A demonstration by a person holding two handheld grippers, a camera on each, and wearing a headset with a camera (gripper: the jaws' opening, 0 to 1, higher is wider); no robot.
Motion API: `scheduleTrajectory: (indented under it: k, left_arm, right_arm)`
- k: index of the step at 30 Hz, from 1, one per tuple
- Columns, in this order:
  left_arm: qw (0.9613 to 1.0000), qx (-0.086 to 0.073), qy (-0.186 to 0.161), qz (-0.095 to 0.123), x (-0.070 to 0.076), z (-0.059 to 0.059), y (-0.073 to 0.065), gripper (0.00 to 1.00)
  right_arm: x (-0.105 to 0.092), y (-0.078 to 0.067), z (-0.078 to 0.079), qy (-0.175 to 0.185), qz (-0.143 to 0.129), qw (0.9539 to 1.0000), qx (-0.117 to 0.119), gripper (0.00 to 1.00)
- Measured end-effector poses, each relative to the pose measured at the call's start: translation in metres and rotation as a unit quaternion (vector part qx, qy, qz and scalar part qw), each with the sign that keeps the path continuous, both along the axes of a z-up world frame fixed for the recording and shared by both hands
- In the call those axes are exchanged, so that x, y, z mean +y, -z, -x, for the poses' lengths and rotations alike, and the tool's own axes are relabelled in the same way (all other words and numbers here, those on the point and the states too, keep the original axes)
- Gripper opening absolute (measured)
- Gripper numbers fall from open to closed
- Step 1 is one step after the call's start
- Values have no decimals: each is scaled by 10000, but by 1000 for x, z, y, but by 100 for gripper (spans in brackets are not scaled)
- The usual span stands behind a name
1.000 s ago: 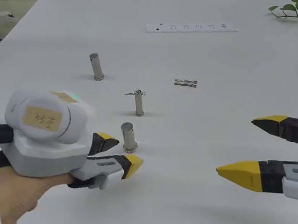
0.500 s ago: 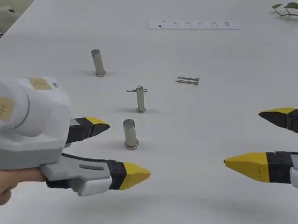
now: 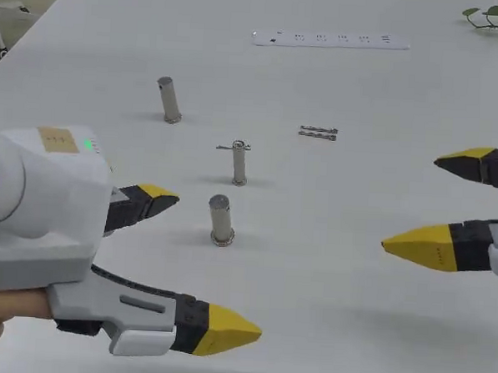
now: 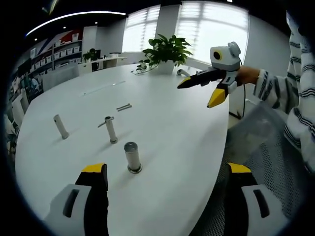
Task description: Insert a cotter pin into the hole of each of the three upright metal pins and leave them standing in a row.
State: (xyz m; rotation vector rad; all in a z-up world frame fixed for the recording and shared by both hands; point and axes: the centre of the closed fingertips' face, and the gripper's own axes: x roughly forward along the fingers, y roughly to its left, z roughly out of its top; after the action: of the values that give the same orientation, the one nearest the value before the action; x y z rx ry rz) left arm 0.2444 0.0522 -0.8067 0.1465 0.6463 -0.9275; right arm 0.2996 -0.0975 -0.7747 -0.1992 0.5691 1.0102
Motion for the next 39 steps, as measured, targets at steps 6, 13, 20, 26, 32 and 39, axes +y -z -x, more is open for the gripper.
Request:
scheduleTrajectory:
  k: [6,13,20,26,32,39]
  left_arm:
    - [9999,32,-94,66,2,2,1,100]
    - [9999,74,-139,-17,5,3,6,100]
    - [9999,32,-138,39,3,2,2,99]
    - [9999,80,-120,66,1,4,2,99]
    - [9997,40,-181,145,-1,1,0,99]
    - [9996,11,-233,186,0,-1,-2,99]
  right_arm:
    - [1,0,-10,-332,330,9989,-20,83]
    - [0,3,-31,-579,704,9958,40,82]
    - [10,5,-48,-1006,900,9908,60,81]
    - [21,7,-71,-1264,986,9870,148,75]
    - [34,18,-85,-1360,916,9859,339,75]
    - [46,35,-93,-1588,1162,9795,432,73]
